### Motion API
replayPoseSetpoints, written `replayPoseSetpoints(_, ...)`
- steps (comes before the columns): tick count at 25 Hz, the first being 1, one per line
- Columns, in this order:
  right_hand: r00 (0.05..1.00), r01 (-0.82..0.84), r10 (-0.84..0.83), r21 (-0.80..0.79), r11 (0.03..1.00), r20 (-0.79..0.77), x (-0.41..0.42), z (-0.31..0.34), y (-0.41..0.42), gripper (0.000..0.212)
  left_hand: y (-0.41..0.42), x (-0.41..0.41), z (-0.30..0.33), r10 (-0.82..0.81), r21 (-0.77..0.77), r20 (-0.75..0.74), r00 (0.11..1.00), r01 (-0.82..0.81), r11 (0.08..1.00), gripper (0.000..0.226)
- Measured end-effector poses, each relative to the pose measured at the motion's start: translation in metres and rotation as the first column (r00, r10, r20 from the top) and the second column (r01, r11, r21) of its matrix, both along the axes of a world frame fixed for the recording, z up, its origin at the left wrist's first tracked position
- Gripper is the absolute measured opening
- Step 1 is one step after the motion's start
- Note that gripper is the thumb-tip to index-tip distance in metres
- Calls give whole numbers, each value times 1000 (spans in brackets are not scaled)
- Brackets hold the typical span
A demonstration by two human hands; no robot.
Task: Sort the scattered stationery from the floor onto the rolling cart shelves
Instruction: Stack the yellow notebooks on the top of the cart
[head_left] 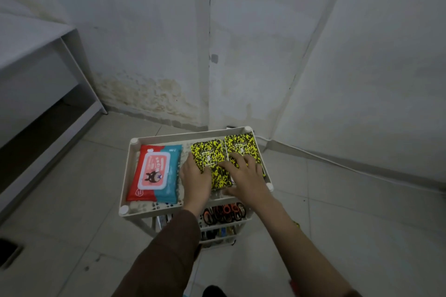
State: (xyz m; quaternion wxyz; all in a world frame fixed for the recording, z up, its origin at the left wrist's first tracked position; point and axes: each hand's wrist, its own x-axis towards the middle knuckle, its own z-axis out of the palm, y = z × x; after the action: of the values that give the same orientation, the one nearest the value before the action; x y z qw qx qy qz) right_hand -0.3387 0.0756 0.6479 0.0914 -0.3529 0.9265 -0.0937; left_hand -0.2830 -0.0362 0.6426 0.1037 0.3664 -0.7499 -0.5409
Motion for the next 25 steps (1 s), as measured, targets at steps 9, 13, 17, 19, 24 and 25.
replayPoseSetpoints(9,997,10,-11,-5,1000,-77,-2,-3,0,62,-7,5,0,-71,39,-63,995,74,996,79)
replayPoseSetpoints(13,997,-77,77,-5,997,10,-12,6,8,63,-6,4,1,-56,57,-47,997,59,997,70)
replayPoseSetpoints(17,989,-133,137,-91,987,46,-19,17,21,57,8,3,13,18,-128,-55,998,-25,991,58)
replayPoseSetpoints(19,989,-82,109,-248,965,100,-23,26,28,49,23,1,23,-29,-223,-175,984,-11,975,50)
replayPoseSetpoints(24,990,15,70,-574,819,126,-44,42,83,29,85,-21,49,-283,-286,-397,873,175,942,40)
replayPoseSetpoints(25,989,49,48,-605,795,143,-50,42,103,27,104,-27,50,-302,-273,-419,856,198,941,41)
